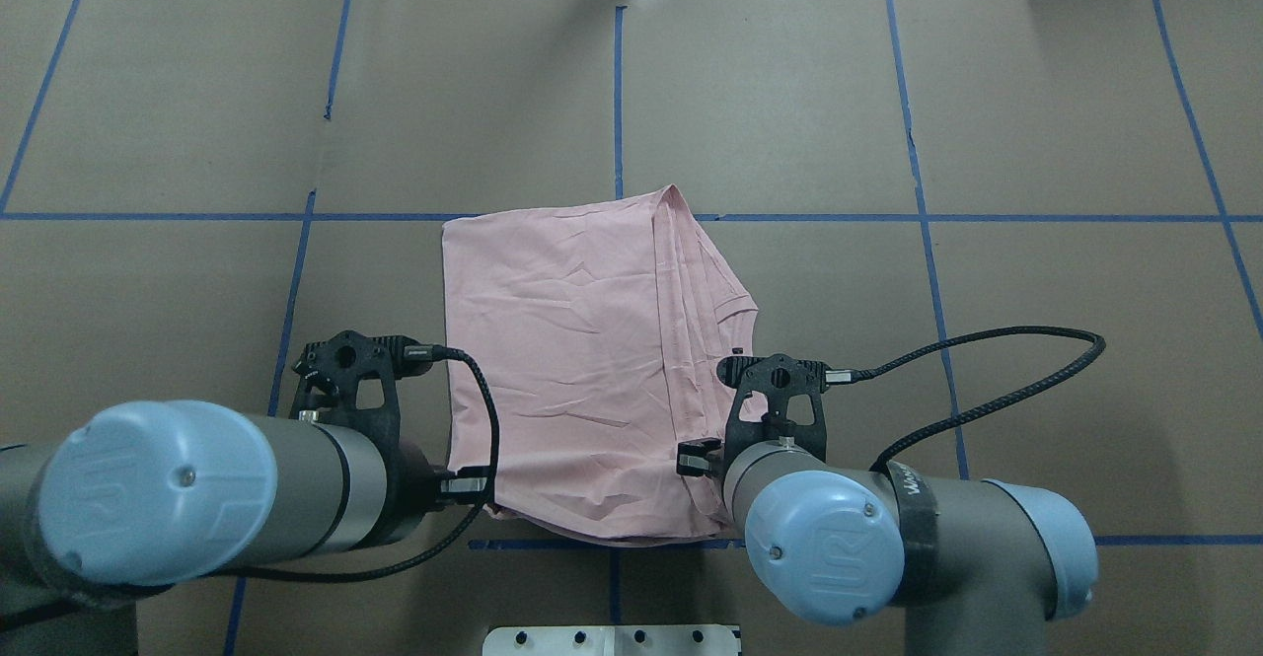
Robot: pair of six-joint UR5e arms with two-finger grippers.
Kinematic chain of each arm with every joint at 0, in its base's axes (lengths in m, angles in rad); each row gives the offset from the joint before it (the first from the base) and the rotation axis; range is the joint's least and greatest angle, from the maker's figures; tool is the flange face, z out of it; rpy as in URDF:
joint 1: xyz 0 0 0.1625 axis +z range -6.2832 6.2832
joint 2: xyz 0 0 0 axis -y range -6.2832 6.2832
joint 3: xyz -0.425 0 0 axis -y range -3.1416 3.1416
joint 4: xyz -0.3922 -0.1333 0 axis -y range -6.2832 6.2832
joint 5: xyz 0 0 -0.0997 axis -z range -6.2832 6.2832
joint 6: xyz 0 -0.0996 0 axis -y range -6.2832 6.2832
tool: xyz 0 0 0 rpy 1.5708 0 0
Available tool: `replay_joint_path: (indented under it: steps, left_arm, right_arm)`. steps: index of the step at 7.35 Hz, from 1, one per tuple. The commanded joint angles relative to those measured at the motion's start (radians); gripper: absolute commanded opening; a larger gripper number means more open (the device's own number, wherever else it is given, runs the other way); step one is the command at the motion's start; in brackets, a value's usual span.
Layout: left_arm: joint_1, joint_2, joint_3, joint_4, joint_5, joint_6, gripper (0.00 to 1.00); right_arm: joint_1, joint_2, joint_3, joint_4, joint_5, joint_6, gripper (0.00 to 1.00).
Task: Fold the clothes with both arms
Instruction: 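Lift the near edge and fold it away from the robot with both grippers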
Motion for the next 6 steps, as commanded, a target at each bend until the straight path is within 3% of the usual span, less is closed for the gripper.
replay_joint_path:
  steps: [1, 4, 6]
  left_arm:
    - [-0.13, -0.071, 0.109, 0.0, -0.007, 0.128, 0.0]
    - [-0.255, -0.121, 0.234, -0.026, -0.035, 0.208, 0.0]
    - [-0.327, -0.146, 0.405, -0.163, -0.047, 0.268, 0.0]
  right_arm:
    - [0.083, 0.081, -0.108, 0.006, 0.004, -0.016, 0.0]
    - [0.179, 0.161, -0.212, 0.006, 0.047, -0.059, 0.0]
    - [0.256, 0.276, -0.406, 0.047, 0.094, -0.08, 0.0]
